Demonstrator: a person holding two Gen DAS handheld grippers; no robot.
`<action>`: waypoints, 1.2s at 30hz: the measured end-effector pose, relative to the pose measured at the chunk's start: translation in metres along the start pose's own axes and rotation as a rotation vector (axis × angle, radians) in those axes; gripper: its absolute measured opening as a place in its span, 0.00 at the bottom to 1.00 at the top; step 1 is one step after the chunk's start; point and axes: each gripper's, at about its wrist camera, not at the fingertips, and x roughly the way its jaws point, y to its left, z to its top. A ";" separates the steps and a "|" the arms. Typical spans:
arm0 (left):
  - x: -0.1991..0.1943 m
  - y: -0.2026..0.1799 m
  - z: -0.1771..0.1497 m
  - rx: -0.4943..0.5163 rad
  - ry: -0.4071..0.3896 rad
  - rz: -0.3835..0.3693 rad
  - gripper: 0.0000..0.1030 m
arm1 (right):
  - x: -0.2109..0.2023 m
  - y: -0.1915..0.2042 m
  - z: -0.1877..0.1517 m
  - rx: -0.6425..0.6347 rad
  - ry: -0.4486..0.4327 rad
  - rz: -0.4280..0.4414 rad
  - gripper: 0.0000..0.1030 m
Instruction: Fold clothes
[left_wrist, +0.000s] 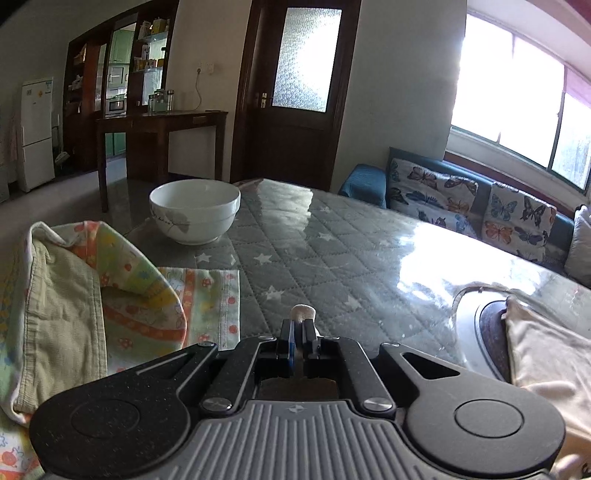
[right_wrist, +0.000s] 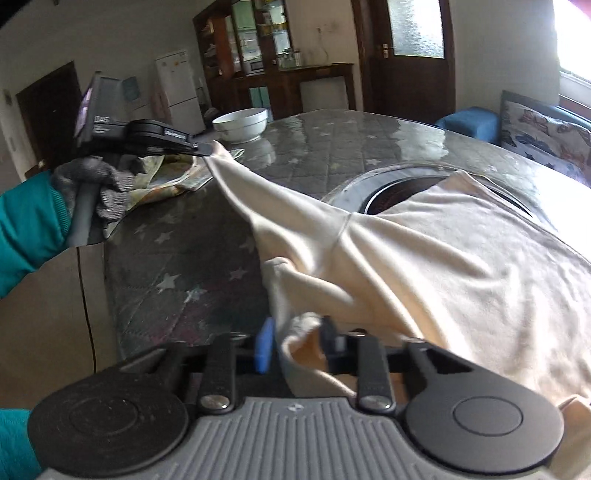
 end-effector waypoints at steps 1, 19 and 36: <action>-0.001 0.000 0.001 0.003 -0.005 -0.002 0.04 | 0.000 0.000 -0.001 -0.002 -0.001 0.001 0.10; 0.007 0.020 -0.021 0.056 0.071 0.112 0.05 | -0.050 0.029 -0.021 -0.150 -0.008 0.162 0.36; -0.069 -0.066 -0.052 0.245 0.127 -0.405 0.07 | -0.046 0.004 -0.043 -0.094 0.122 -0.035 0.28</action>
